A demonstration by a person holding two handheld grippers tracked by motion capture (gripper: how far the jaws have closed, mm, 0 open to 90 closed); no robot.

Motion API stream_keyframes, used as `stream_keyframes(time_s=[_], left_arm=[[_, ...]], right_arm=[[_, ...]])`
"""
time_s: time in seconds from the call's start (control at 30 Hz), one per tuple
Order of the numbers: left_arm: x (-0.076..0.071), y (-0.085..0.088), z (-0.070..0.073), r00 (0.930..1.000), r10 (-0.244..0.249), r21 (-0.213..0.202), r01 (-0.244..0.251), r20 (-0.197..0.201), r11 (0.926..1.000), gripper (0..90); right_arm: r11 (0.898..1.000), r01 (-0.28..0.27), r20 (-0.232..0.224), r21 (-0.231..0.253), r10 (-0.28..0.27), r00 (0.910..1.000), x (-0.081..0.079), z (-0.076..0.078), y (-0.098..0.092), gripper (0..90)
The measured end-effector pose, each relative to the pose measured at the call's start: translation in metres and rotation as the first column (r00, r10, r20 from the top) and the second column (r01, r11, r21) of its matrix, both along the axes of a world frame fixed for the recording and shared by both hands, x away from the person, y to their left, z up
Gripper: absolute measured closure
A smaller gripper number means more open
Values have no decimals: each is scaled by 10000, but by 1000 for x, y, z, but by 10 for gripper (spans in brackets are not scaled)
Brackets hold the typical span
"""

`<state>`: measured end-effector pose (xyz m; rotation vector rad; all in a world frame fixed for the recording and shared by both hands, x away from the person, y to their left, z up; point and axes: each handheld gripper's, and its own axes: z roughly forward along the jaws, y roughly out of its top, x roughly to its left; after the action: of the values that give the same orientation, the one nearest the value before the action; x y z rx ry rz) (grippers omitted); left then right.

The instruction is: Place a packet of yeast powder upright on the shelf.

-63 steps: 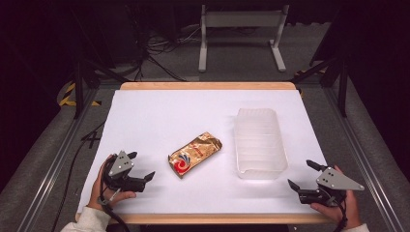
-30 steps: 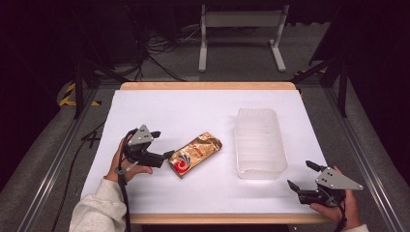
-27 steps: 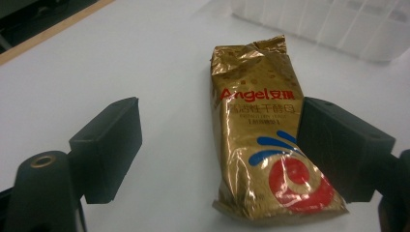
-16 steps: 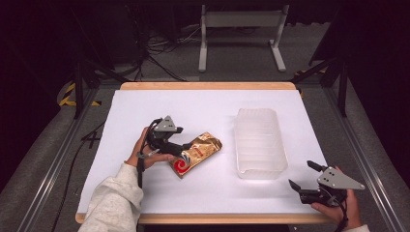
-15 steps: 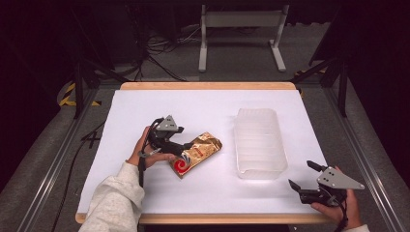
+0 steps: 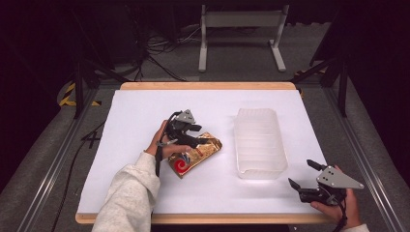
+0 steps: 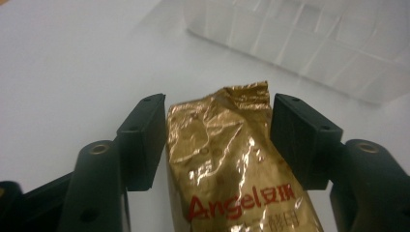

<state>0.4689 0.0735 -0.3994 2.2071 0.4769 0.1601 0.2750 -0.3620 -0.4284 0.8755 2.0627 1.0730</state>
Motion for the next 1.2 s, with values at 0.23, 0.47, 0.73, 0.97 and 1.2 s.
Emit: stream_keyframes(time_s=[0.23, 0.47, 0.73, 0.97, 1.2], left_arm=[[15, -12, -8, 9977, 341, 643, -304, -578, 9975, 361], [29, -22, -19, 9915, 761, 1325, -617, -1058, 9893, 303], [29, -34, -26, 9863, 679, 1805, -402, -1504, 9828, 426], [28, -37, -24, 9789, 617, 1973, -226, -1946, 9801, 574], [29, -34, -16, 9818, 610, 2034, -236, -1797, 9788, 815]], right_arm=[[9999, -96, 22, -70, 96, 10000, -1, 0, 1, 124], [9992, -121, 32, -391, 122, 9999, -2, -1, 4, 124], [9993, -40, 2, -364, 40, 10000, -4, -1, 2, 124], [9991, -103, -35, -415, 102, 9999, -3, -1, 4, 122], [9992, -107, -52, -390, 105, 9999, -3, -1, 3, 122]])
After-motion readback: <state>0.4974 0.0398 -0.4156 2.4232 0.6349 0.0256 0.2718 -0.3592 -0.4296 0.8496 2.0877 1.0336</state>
